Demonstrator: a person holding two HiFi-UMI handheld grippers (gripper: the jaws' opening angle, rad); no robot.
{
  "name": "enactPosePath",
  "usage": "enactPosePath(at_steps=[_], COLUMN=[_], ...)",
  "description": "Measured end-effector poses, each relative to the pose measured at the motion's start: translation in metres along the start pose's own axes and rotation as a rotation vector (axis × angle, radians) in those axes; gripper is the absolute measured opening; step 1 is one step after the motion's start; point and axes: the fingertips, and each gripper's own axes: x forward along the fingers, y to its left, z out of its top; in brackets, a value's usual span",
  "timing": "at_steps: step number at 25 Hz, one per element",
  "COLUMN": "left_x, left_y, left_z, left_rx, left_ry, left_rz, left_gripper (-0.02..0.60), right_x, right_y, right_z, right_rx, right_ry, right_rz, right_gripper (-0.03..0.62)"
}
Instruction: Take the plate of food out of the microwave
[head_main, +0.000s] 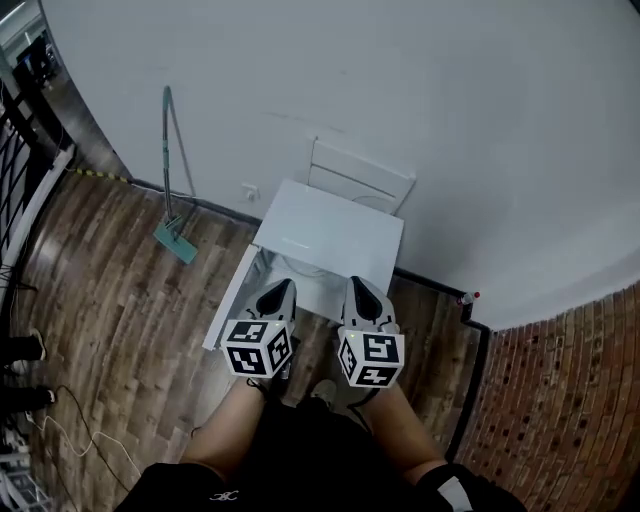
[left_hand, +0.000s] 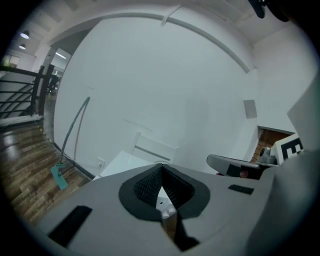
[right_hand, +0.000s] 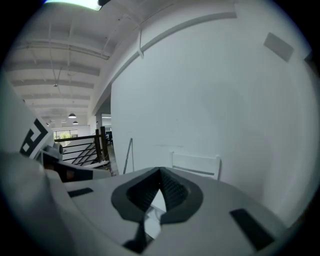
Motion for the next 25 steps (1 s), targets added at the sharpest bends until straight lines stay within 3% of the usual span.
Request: enactPosePath(at_steps=[10,16,21,25], left_x=[0.035,0.092,0.134,0.174], left_y=[0.08,0.131,0.169,0.182], left_z=[-0.13,-0.192,-0.236,-0.266], left_rx=[-0.217,-0.36,-0.508,-0.615], left_ry=[0.076,0.079,0.06,0.029], left_rz=[0.169,0.158,0.138,0.097], left_gripper=[-0.005,-0.005,0.067,0.177], right_x=[0.05,0.071,0.098,0.111], right_y=[0.024,0.027,0.029,0.018], right_z=[-0.102,-0.168,-0.22,-0.254], right_rx=[-0.068,-0.108,-0.126,-0.135], right_ry=[0.156,0.21,0.23,0.273], right_rz=[0.156,0.209,0.21,0.198], right_gripper=[0.008,0.008,0.008,0.008])
